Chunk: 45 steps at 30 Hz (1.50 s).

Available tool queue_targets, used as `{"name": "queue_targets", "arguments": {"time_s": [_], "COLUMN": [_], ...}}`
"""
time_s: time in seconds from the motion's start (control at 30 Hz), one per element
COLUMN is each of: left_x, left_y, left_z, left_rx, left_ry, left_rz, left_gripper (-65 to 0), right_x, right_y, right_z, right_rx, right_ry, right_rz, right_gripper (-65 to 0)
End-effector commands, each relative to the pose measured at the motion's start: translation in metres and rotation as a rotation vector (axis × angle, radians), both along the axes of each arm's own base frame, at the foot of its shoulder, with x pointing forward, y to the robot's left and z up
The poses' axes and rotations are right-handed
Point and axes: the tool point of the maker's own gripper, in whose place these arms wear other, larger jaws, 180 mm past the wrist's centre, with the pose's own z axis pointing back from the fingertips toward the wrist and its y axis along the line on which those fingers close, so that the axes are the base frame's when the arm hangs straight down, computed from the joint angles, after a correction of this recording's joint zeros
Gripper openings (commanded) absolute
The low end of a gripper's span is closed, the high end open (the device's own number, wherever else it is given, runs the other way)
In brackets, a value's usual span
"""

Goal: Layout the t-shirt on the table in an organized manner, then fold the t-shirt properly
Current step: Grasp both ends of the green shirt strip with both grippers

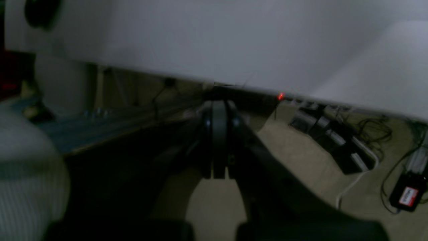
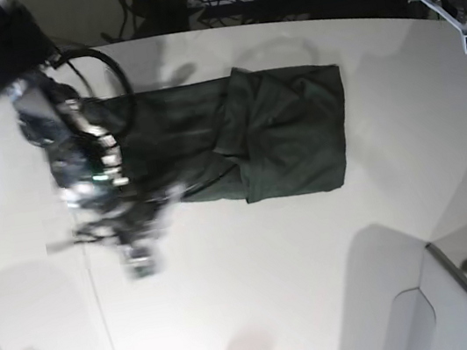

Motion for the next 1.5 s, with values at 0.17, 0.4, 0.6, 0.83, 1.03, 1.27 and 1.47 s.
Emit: {"name": "queue_targets", "arguments": {"time_s": [0.17, 0.4, 0.6, 0.83, 1.03, 1.27, 1.47], "left_x": [0.030, 0.076, 0.101, 0.120, 0.140, 0.172, 0.192], "left_y": [-0.019, -0.041, -0.038, -0.064, -0.090, -0.126, -0.151], "left_z": [0.004, 0.001, -0.013, -0.054, -0.074, -0.072, -0.068], "left_rx": [-0.093, -0.108, -0.144, -0.264, -0.349, -0.391, -0.420], "left_ry": [-0.121, -0.154, -0.182, -0.311, -0.354, -0.368, -0.391], "left_rz": [-0.040, -0.122, -0.120, -0.184, -0.212, -0.308, -0.345], "left_gripper": [-65.0, -65.0, -65.0, -65.0, -65.0, -65.0, -65.0], "right_x": [-0.019, -0.059, -0.078, -0.087, -0.088, -0.095, -0.101], "right_y": [-0.082, -0.139, -0.146, -0.137, -0.136, -0.112, -0.085], "right_z": [0.009, -0.023, -0.063, -0.089, -0.090, -0.100, -0.109], "right_rx": [0.211, 0.329, 0.366, 0.438, 0.438, 0.438, 0.493], "right_ry": [0.009, 0.154, 0.315, 0.404, 0.414, 0.473, 0.499], "right_rz": [-0.123, -0.099, -0.024, -0.043, -0.039, 0.029, 0.045], "right_gripper": [-22.2, -11.6, -11.7, -11.7, -11.6, -12.0, -12.0]}}
